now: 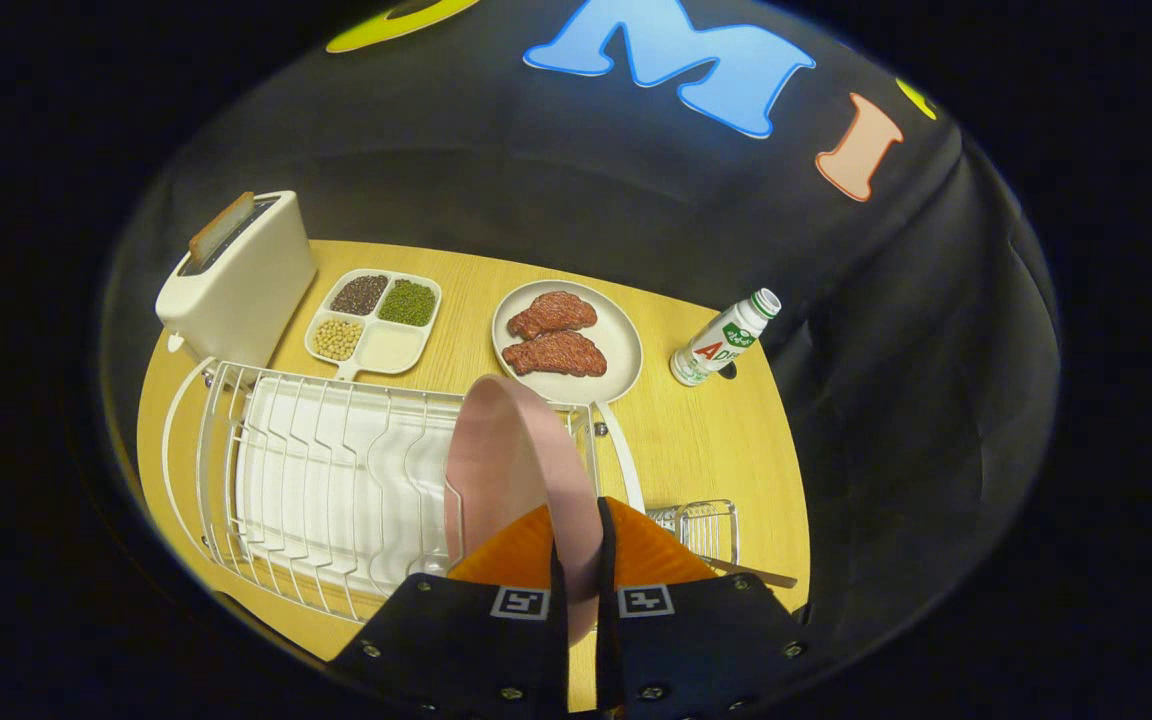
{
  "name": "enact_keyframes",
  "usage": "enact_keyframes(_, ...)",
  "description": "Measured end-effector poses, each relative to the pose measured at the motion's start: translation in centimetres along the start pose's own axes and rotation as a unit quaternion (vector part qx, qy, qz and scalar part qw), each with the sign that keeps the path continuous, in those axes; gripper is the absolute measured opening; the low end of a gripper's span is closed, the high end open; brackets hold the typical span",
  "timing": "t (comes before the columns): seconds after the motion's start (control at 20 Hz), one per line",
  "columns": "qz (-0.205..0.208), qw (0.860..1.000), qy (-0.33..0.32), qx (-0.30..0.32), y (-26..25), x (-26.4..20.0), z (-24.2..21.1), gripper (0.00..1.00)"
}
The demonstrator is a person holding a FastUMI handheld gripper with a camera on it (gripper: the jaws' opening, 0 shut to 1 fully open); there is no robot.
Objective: Take the plate from the dish rack, then take the spoon from the basket and place it into the plate.
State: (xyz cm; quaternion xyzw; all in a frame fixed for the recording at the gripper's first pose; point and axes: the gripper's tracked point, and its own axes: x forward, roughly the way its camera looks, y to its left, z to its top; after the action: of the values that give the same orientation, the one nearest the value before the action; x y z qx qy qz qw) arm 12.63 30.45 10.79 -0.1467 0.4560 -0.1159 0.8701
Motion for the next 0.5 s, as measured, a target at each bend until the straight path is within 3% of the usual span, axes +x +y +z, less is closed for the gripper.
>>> enact_keyframes(0.3,-0.023,1.0,-0.01,0.001,-1.9,-1.7,1.3,0.11)
enact_keyframes(0.5,0.009,0.999,-0.027,0.02,-2.6,-3.5,2.2,0.1)
